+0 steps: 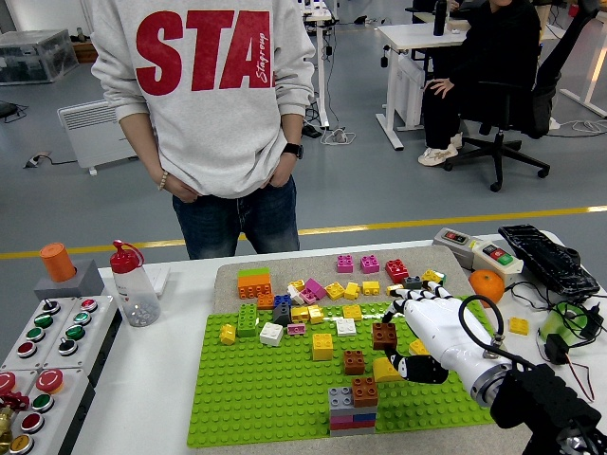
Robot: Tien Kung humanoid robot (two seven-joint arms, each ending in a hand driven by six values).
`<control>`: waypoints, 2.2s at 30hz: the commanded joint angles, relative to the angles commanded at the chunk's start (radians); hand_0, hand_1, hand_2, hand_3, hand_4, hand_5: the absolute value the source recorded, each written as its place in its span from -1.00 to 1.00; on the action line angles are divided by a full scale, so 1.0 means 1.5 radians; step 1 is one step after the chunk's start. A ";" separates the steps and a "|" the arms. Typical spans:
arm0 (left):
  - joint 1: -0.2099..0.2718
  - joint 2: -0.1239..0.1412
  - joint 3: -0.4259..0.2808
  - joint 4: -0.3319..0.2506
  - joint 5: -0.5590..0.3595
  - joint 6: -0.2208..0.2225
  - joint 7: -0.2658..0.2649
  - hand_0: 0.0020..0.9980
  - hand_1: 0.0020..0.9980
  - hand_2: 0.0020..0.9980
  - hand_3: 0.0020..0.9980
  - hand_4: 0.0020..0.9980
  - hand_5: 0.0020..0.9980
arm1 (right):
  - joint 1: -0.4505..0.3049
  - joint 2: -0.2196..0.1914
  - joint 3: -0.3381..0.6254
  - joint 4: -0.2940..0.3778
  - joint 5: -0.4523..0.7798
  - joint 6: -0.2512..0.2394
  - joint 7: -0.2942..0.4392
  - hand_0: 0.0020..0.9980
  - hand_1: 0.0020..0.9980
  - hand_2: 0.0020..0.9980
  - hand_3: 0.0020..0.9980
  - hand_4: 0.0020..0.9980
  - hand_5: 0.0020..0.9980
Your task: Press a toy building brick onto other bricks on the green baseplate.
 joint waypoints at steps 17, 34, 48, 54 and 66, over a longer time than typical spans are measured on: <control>0.002 0.001 -0.004 0.000 0.004 0.000 0.001 0.32 0.36 0.41 0.15 -0.40 1.00 | 0.019 0.002 -0.043 0.000 0.034 -0.004 0.002 1.00 0.83 0.79 0.06 0.06 -0.48; 0.005 0.001 -0.007 0.000 0.008 0.000 0.002 0.32 0.36 0.41 0.15 -0.40 1.00 | 0.020 0.004 -0.040 0.000 0.049 -0.021 0.017 1.00 0.81 0.76 0.06 0.05 -0.47; 0.011 0.001 -0.012 0.000 0.015 0.000 0.004 0.32 0.36 0.41 0.15 -0.40 1.00 | 0.014 0.004 -0.033 0.000 0.099 -0.059 0.090 1.00 0.80 0.76 0.05 0.05 -0.47; 0.014 0.000 -0.014 0.000 0.018 0.001 0.005 0.32 0.36 0.41 0.15 -0.40 1.00 | 0.015 0.003 -0.036 0.000 0.106 -0.054 0.093 1.00 0.80 0.76 0.06 0.05 -0.48; 0.016 0.001 -0.013 0.000 0.015 0.001 0.004 0.32 0.35 0.41 0.15 -0.40 1.00 | 0.028 -0.006 -0.052 0.000 0.102 -0.035 0.083 1.00 0.80 0.75 0.05 0.04 -0.48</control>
